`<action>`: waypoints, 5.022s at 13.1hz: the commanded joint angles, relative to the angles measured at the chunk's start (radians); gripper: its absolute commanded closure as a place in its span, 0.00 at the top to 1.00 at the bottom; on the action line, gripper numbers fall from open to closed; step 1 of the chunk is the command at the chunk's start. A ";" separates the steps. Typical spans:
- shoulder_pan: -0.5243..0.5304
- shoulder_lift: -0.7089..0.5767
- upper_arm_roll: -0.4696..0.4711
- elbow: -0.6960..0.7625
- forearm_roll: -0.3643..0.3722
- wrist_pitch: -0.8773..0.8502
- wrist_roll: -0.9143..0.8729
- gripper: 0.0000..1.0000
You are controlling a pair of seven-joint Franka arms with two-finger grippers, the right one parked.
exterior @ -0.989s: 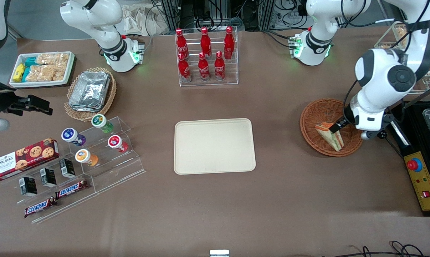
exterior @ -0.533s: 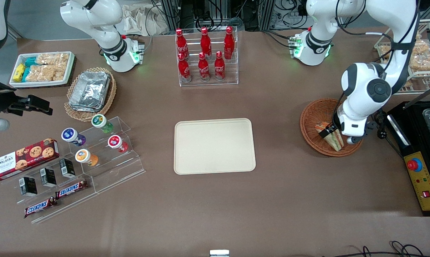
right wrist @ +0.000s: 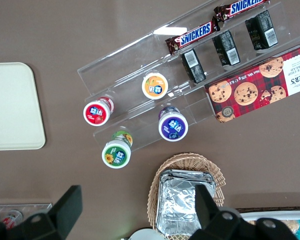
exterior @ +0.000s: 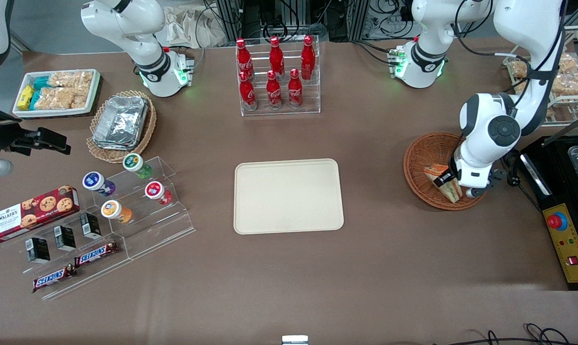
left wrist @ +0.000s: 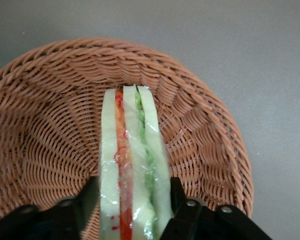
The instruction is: Place sandwich from basket to tray
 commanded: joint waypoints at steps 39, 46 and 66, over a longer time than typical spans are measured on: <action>-0.353 0.448 -0.257 0.811 -0.112 -0.414 0.180 0.00; -0.387 0.516 -0.254 0.804 -0.024 -0.321 0.062 0.18; -0.183 0.006 -0.029 0.790 -0.114 -0.799 0.405 0.99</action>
